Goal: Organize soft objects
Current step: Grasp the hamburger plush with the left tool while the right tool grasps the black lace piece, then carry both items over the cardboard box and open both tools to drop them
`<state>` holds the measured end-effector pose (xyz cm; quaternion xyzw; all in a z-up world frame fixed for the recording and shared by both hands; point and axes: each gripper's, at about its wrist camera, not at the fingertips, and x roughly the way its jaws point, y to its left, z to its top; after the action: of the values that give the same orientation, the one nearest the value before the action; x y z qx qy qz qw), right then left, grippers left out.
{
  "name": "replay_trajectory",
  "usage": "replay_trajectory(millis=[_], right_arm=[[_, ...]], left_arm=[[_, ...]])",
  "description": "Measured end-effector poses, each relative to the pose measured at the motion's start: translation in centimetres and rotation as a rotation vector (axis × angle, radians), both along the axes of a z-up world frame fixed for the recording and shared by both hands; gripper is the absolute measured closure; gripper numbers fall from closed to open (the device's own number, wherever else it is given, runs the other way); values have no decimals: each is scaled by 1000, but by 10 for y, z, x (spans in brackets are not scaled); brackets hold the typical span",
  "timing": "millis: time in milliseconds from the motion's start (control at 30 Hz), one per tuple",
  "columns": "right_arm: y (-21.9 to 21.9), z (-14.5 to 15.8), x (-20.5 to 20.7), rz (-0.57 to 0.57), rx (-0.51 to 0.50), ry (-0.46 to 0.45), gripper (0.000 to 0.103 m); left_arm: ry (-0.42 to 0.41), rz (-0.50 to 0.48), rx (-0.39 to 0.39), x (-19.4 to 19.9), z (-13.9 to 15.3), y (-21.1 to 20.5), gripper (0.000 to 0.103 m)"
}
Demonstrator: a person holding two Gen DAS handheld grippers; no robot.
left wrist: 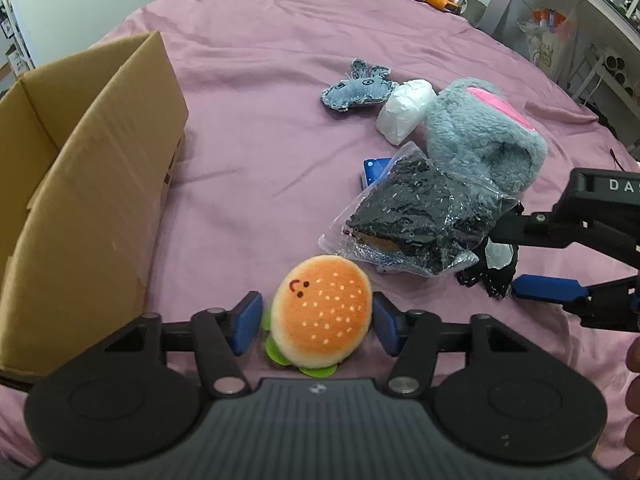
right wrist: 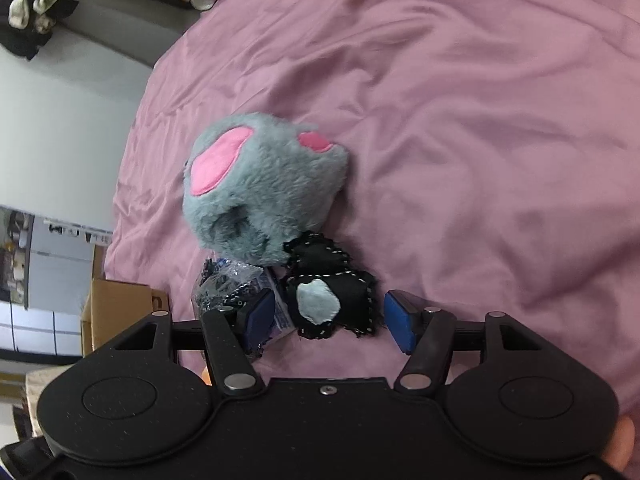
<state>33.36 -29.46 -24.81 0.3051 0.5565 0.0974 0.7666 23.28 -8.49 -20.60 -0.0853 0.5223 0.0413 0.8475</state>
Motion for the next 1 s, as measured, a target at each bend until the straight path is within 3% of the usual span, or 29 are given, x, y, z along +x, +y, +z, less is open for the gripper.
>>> replay_trajectory(millis=[100,167,267,667,1000], right_arm=[[1,-1,2,5,-14,-8,46],[1,-2,2,9,-27,-17,65],[-2,1,-2,12,-23,-34,69],[-14,36,-31,-34,-14,-132,70],[-3,68,-47,5,21,-249,70]], left_arm=[[9,17,-5,3,2,0,56],[5,23,-14,4,7,0,57],[-22,28,-17,1,17,-1,57],[-92,55,-31,-29,53,5,57],[-153,61,-17,-52,85,12,57]])
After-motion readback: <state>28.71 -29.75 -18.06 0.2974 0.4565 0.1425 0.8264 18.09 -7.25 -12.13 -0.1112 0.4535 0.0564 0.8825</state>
